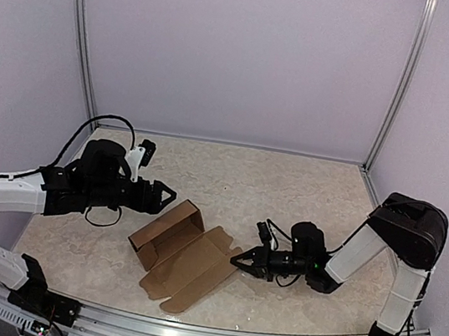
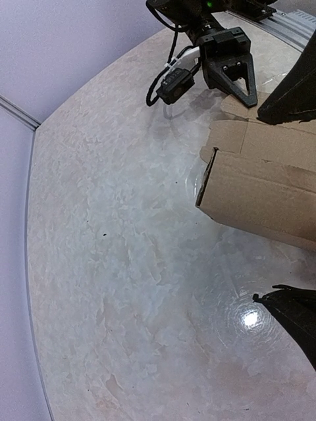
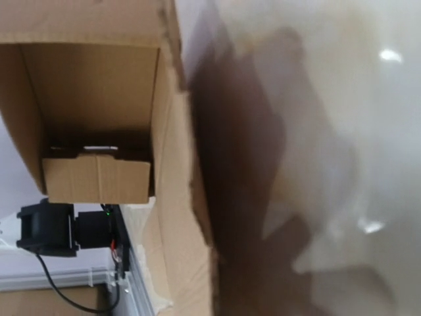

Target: Fold the paper box

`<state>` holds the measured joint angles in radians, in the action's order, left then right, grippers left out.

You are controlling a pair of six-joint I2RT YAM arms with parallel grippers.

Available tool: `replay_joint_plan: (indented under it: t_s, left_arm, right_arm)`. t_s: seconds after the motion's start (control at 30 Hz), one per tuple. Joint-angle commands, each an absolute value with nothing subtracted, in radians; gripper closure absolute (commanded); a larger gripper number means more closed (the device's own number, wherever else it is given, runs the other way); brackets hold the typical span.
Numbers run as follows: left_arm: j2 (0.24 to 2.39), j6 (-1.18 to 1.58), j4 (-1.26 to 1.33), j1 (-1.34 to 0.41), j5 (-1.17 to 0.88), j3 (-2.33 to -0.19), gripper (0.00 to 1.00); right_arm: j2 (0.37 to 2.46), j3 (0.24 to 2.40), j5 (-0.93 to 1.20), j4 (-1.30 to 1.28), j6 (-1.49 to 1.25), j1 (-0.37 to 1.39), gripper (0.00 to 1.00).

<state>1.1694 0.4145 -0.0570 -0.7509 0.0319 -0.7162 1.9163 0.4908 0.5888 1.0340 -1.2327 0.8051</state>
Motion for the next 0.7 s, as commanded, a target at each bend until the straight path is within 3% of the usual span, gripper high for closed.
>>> replay_joint_plan:
  t_s: [0.0, 0.3, 0.67]
  left_arm:
    - [1.135, 0.391, -0.108, -0.741, 0.045, -0.73, 0.17]
    - [1.029, 0.367, -0.133, -0.74, 0.081, -0.725, 0.17]
    - [0.877, 0.323, -0.142, -0.74, 0.108, -0.759, 0.17]
  right_arm:
    - [1.803, 0.55, 0.598, 0.78, -1.082, 0.81, 1.0]
    - [1.572, 0.764, 0.553, 0.171, -0.706, 0.808, 1.0]
    - [1.428, 1.019, 0.47, -0.31, -0.332, 0.819, 1.0]
